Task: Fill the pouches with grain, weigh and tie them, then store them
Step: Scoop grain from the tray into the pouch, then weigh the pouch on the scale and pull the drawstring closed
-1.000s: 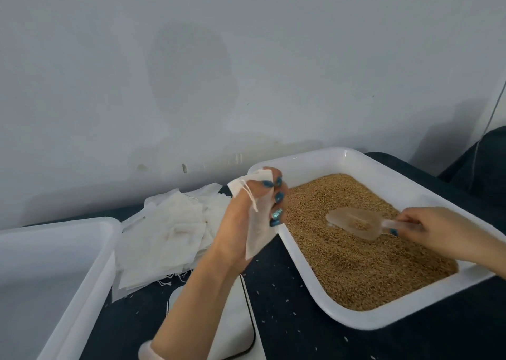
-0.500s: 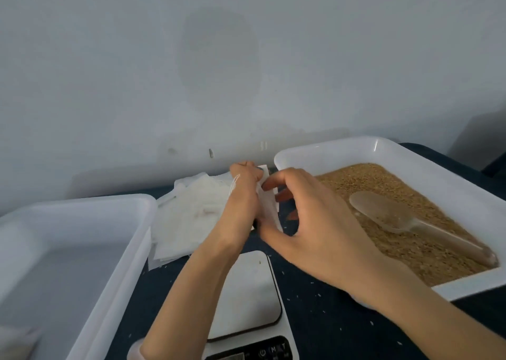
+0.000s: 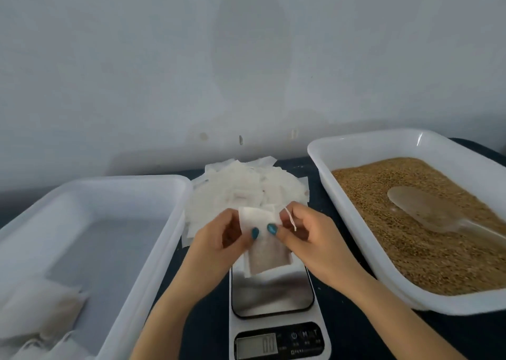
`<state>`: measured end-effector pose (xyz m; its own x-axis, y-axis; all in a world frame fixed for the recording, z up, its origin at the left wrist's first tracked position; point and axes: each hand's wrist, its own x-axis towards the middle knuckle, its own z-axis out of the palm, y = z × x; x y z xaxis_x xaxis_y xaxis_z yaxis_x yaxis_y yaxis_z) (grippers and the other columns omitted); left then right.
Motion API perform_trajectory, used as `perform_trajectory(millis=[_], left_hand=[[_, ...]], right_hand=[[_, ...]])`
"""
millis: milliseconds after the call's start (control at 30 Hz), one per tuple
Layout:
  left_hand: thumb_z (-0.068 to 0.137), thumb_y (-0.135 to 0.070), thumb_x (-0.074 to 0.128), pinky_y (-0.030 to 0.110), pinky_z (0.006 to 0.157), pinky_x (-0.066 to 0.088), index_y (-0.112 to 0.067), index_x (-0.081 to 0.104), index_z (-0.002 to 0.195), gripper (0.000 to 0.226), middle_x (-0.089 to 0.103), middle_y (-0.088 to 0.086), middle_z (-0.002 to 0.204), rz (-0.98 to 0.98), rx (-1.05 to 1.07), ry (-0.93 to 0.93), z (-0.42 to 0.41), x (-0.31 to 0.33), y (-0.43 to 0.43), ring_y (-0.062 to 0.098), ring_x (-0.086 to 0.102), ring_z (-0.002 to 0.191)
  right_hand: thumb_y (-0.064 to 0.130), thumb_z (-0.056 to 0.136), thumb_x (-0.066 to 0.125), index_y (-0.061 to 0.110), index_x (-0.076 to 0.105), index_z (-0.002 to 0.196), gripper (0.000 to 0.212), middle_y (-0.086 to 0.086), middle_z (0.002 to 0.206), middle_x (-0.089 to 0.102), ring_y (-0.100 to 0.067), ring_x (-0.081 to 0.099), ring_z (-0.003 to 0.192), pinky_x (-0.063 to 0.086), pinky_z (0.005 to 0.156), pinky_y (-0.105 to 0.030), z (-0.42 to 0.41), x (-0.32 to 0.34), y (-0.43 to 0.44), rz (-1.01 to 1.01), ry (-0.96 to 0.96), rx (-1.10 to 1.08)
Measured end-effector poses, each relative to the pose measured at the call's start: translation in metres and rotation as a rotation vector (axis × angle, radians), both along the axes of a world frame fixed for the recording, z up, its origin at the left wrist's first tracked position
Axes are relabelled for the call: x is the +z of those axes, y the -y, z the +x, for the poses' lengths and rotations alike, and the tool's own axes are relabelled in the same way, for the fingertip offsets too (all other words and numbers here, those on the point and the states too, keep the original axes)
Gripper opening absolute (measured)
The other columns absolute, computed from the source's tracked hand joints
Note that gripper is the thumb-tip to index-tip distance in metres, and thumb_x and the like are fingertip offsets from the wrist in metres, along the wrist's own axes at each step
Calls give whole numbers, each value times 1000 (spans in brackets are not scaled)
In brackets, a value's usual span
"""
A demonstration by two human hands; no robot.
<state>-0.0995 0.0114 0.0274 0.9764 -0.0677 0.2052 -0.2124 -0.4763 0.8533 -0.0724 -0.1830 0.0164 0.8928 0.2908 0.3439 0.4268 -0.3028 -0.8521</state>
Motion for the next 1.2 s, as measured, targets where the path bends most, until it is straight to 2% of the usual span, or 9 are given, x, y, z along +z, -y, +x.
perform_trajectory(millis=[133, 200, 300, 367, 500, 600, 733, 933, 1200], left_hand=[[94, -34, 62, 24, 56, 40, -18, 54, 81, 22, 58, 3, 72, 162, 81, -50, 2, -34, 2, 14, 51, 63], [94, -35, 61, 20, 58, 38, -16, 52, 81, 25, 56, 0, 72, 265, 134, -36, 3, -43, 3, 10, 49, 66], [91, -33, 63, 10, 67, 41, -32, 57, 89, 6, 57, -16, 84, 260, 137, 77, 2, -43, 5, 0, 50, 90], [88, -39, 64, 2, 73, 40, -44, 54, 99, 16, 56, -19, 95, 224, 172, 89, 1, -41, 5, -8, 48, 98], [87, -48, 63, -2, 75, 37, -41, 51, 119, 34, 56, -16, 109, 224, 232, 33, 3, -45, 5, -8, 49, 103], [88, -52, 59, -4, 75, 34, -44, 45, 124, 40, 55, -18, 109, 211, 258, 19, 4, -48, 4, -13, 46, 105], [88, -54, 54, 4, 76, 36, -40, 45, 129, 44, 57, -22, 109, 178, 273, 3, 6, -51, 2, -12, 43, 108], [93, -48, 53, 12, 75, 38, -36, 47, 128, 38, 60, -27, 107, 136, 282, 0, 9, -57, -2, -4, 47, 105], [95, -45, 53, 14, 76, 40, -41, 45, 122, 28, 58, -31, 105, 117, 290, 19, 10, -57, -5, -2, 49, 108]], right_hand=[[42, 89, 67, 30, 53, 74, 24, 11, 67, 59, -4, 56, 64, 38, 55, -16, 0, -29, 1, -289, 16, -116], [48, 87, 66, 37, 59, 80, 15, 18, 76, 59, 0, 54, 78, 37, 62, -15, -1, -37, 4, -431, 129, -190], [44, 87, 68, 29, 72, 93, 17, 22, 98, 66, -5, 53, 99, 46, 81, -32, 2, -41, 9, -386, 240, -196], [51, 87, 59, 28, 73, 96, 28, 21, 102, 67, -8, 53, 102, 48, 84, -38, 3, -40, 10, -330, 236, -205], [47, 87, 58, 28, 72, 101, 27, 21, 102, 66, -8, 53, 103, 49, 86, -43, 4, -40, 10, -283, 213, -200], [42, 88, 61, 31, 69, 106, 23, 27, 104, 64, -5, 52, 107, 48, 90, -44, 5, -42, 10, -247, 199, -204], [39, 89, 60, 33, 67, 109, 23, 29, 104, 61, -1, 51, 111, 46, 96, -41, 6, -44, 12, -219, 181, -202], [34, 90, 61, 32, 65, 111, 22, 28, 104, 61, 3, 49, 113, 43, 98, -29, 5, -46, 14, -199, 176, -198], [32, 93, 62, 30, 66, 113, 21, 30, 104, 60, 1, 49, 113, 45, 98, -30, 6, -46, 16, -202, 177, -203]])
